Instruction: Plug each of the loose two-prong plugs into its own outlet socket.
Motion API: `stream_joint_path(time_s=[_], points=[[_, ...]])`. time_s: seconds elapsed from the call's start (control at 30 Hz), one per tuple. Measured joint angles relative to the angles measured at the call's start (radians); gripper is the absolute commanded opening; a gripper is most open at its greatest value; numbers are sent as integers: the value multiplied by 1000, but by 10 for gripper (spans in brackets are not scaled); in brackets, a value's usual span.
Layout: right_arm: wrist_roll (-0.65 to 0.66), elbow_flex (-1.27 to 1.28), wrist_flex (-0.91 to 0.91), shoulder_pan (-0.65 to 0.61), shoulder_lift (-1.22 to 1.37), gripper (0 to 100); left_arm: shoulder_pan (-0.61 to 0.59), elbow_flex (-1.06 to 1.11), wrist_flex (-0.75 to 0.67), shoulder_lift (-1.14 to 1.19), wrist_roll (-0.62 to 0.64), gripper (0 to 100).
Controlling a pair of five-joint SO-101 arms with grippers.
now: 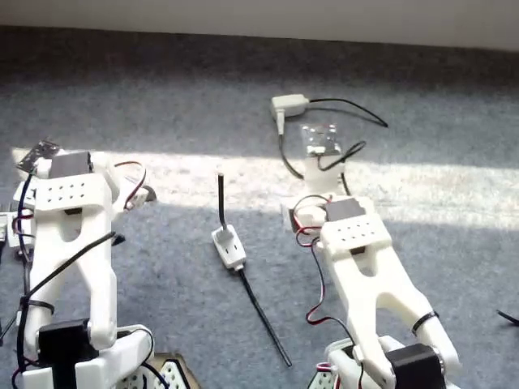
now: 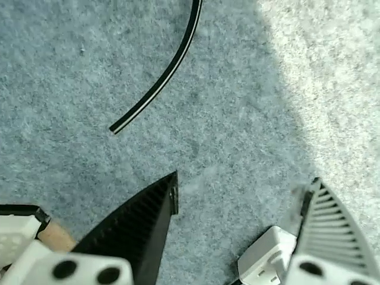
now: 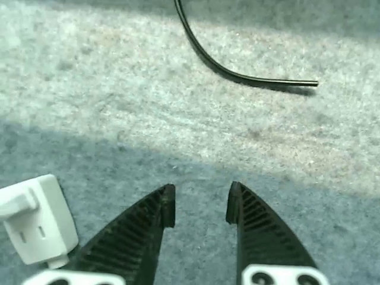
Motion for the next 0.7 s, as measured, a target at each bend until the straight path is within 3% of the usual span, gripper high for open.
stream_joint_path(time_s=[0.1, 0.3, 0.5, 0.7], points=[[58, -94, 157, -117, 0, 155, 0, 78, -129, 0, 0, 270], [97, -143, 222, -299, 0, 155, 0, 115, -245, 0, 0, 0], [100, -147, 215, -376, 0, 155, 0, 117, -255, 0, 0, 30], [100, -107, 75, -420, 0, 155, 0, 170, -354, 0, 5, 30]])
